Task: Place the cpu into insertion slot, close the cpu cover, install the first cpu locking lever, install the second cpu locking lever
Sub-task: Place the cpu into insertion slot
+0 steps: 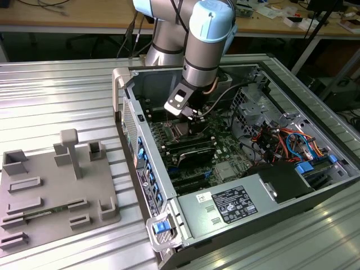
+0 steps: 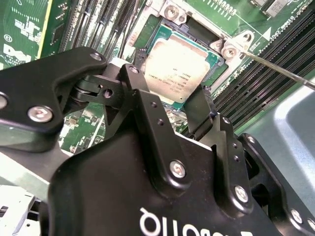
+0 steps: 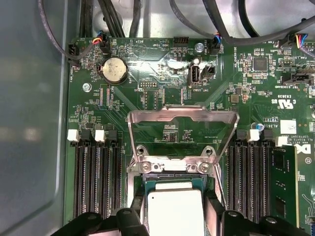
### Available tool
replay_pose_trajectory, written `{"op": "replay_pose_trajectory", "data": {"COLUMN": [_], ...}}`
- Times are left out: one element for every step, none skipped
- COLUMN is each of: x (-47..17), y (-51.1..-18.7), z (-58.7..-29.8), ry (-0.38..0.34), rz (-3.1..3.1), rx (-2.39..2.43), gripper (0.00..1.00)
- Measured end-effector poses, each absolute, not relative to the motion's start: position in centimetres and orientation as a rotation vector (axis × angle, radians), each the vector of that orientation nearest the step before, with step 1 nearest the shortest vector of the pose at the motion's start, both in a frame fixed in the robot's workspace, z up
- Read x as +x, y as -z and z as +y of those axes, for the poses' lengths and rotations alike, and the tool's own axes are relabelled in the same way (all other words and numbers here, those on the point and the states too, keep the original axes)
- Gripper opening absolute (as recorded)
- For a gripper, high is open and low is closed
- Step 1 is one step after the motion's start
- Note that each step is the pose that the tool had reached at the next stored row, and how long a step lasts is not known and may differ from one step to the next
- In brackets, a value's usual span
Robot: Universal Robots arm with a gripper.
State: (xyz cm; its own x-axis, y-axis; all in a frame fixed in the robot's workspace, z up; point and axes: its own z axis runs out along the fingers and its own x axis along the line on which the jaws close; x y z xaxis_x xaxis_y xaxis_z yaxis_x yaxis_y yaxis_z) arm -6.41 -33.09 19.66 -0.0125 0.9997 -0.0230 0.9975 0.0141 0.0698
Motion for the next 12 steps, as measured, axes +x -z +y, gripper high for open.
{"op": "replay_pose_trajectory", "data": {"x": [-6.34,-6.28,-6.25,-6.24,-6.23,-6.22,-6.22,-6.22,-6.22,-6.22,-6.22,-6.23], "y": [-19.67,-19.67,-19.66,-19.66,-19.67,-19.69,-19.72,-19.74,-19.83,-20.01,-20.06,-20.07], "z": [-33.1,-33.1,-33.09,-33.09,-33.09,-33.09,-33.08,-33.08,-33.09,-33.09,-33.09,-33.1], "ry": [-0.051,-0.051,-0.051,-0.051,-0.051,-0.052,-0.052,-0.052,-0.052,-0.052,-0.052,-0.052], "rz": [2.189,2.189,2.189,2.189,2.189,2.188,2.188,2.188,2.188,2.188,2.188,2.188], "rx": [2.161,2.161,2.161,2.161,2.161,2.162,2.162,2.162,2.162,2.162,2.162,2.162], "gripper": [0.56,0.56,0.56,0.56,0.56,0.56,0.56,0.56,0.56,0.56,0.56,0.56]}}
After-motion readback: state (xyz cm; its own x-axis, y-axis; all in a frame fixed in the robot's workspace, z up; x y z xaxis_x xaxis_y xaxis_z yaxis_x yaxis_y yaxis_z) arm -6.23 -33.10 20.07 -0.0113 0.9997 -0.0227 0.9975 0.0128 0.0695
